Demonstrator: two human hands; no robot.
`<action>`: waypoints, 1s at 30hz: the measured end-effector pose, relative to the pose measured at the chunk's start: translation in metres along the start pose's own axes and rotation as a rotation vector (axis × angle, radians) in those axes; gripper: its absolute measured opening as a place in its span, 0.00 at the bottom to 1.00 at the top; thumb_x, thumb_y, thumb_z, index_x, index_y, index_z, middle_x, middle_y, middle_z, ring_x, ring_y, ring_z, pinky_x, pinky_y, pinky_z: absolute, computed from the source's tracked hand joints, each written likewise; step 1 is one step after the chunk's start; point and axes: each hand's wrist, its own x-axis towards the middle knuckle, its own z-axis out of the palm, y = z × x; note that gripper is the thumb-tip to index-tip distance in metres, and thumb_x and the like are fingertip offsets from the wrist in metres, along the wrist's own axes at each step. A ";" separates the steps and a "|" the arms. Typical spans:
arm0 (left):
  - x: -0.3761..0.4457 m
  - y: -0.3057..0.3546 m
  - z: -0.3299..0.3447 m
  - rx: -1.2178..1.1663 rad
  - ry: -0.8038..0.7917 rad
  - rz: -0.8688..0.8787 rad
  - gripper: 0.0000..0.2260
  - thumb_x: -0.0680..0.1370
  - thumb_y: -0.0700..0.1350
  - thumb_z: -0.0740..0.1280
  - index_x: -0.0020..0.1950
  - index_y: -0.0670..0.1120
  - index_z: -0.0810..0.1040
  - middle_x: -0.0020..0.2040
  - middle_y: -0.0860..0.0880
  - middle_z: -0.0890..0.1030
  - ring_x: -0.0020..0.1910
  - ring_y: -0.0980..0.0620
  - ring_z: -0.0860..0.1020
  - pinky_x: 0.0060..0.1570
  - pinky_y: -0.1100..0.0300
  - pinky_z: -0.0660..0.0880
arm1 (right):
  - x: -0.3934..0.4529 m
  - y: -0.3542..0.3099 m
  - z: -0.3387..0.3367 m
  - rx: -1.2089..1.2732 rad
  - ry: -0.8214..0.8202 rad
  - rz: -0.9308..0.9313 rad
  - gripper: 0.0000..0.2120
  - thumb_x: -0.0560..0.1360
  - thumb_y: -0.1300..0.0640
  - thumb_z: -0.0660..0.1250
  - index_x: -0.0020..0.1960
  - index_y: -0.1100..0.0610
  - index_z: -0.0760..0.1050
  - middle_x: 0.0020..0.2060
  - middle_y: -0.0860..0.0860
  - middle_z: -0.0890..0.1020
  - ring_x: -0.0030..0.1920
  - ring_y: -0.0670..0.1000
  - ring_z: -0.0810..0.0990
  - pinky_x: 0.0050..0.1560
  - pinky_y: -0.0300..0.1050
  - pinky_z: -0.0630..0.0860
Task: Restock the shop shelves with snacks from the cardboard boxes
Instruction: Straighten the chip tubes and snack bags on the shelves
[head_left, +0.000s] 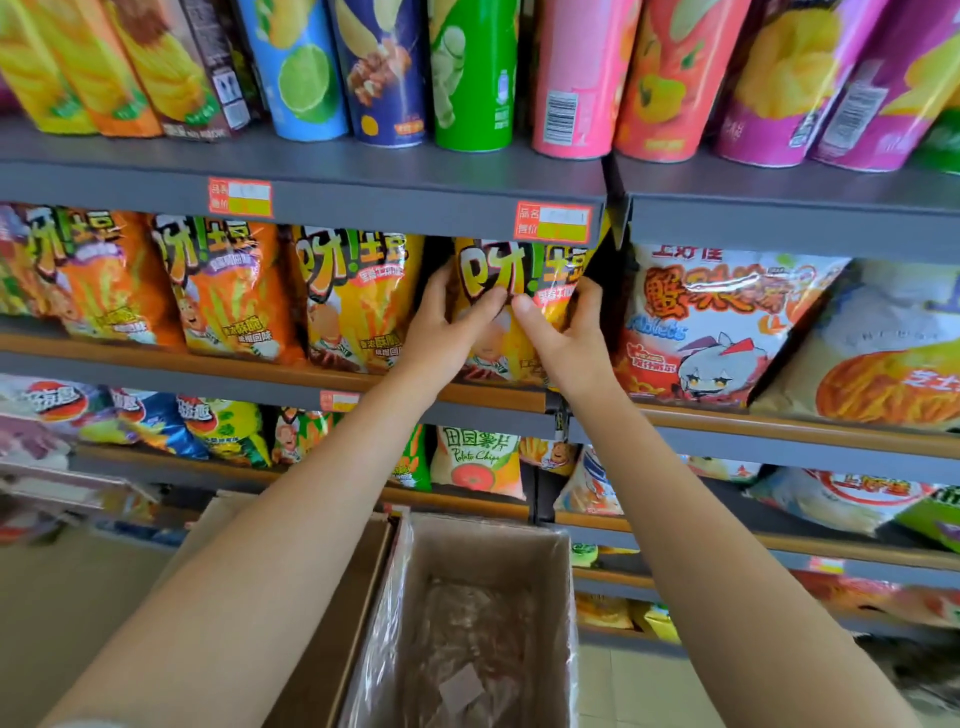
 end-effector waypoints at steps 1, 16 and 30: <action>0.002 0.000 0.001 0.006 -0.006 -0.018 0.27 0.79 0.58 0.66 0.76 0.57 0.63 0.64 0.59 0.73 0.62 0.59 0.71 0.55 0.65 0.66 | 0.002 0.003 0.002 -0.005 -0.015 0.009 0.34 0.73 0.47 0.74 0.71 0.54 0.59 0.58 0.46 0.78 0.58 0.42 0.80 0.58 0.42 0.78; 0.027 -0.028 0.014 -0.051 0.065 -0.101 0.26 0.82 0.63 0.55 0.77 0.55 0.61 0.73 0.52 0.71 0.70 0.48 0.70 0.57 0.57 0.65 | 0.021 0.021 0.004 0.146 0.003 0.226 0.21 0.79 0.40 0.65 0.67 0.49 0.74 0.56 0.50 0.85 0.55 0.51 0.85 0.59 0.55 0.81; -0.025 -0.017 0.007 0.033 0.175 0.240 0.22 0.76 0.59 0.69 0.67 0.52 0.71 0.61 0.52 0.73 0.62 0.51 0.73 0.59 0.57 0.72 | -0.046 -0.020 -0.011 -0.297 0.267 0.128 0.16 0.80 0.40 0.62 0.54 0.52 0.78 0.47 0.50 0.83 0.49 0.50 0.82 0.49 0.48 0.79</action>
